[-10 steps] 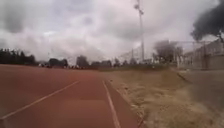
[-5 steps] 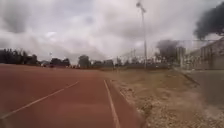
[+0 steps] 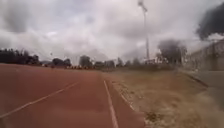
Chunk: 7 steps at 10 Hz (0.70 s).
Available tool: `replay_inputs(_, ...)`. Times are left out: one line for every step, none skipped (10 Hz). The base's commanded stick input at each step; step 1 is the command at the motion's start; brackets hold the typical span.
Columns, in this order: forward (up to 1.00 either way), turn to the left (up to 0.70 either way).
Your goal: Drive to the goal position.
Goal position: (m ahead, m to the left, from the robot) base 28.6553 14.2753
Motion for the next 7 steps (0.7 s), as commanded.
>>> replay_inputs(0.7,0.06)
replay_inputs(0.7,0.15)
replay_inputs(0.7,0.31)
replay_inputs(0.7,0.35)
replay_inputs(0.7,0.35)
replay_inputs(0.7,0.35)
replay_inputs(0.7,0.35)
